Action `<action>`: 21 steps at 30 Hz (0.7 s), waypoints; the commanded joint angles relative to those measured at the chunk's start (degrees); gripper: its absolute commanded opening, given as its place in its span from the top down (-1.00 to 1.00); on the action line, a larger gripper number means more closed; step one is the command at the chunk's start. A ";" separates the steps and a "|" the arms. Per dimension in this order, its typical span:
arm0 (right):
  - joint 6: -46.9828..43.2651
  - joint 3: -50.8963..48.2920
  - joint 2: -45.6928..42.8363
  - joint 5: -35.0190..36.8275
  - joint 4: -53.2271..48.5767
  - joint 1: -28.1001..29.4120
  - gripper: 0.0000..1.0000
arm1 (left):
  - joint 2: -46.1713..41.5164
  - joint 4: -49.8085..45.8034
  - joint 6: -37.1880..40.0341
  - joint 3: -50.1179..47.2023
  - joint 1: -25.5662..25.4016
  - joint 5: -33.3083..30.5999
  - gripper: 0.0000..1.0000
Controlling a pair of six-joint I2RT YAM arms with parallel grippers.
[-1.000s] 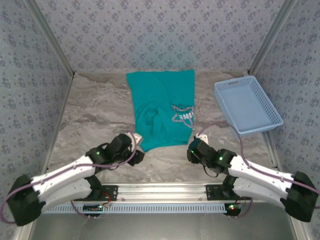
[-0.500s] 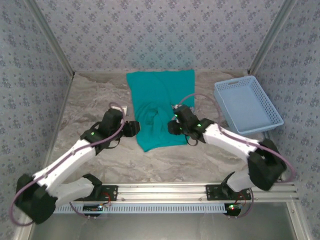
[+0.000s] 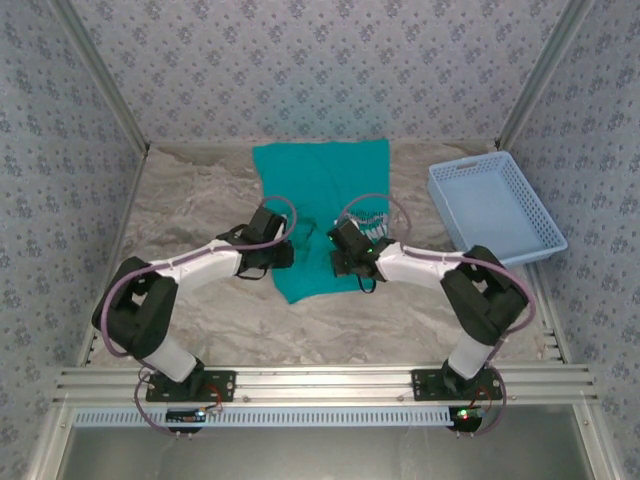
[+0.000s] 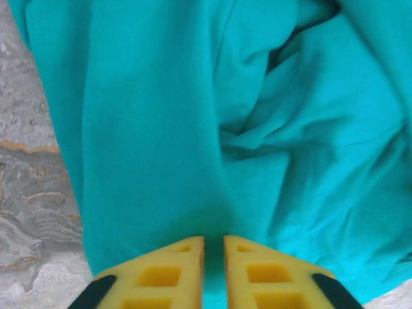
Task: Fold the inside-out t-shirt
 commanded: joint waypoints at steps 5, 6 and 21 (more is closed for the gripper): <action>7.07 -9.17 -11.99 -2.88 -11.49 -0.90 1.00 | -10.92 -6.88 4.03 -9.60 -1.53 7.35 0.91; 6.92 -9.58 -11.23 -3.28 -12.33 -0.81 1.00 | -11.94 -8.40 4.72 -10.11 -1.50 9.89 0.92; -2.93 13.66 -1.96 -19.15 -12.39 -2.62 0.35 | -7.55 -5.75 5.58 4.94 -1.61 17.64 0.10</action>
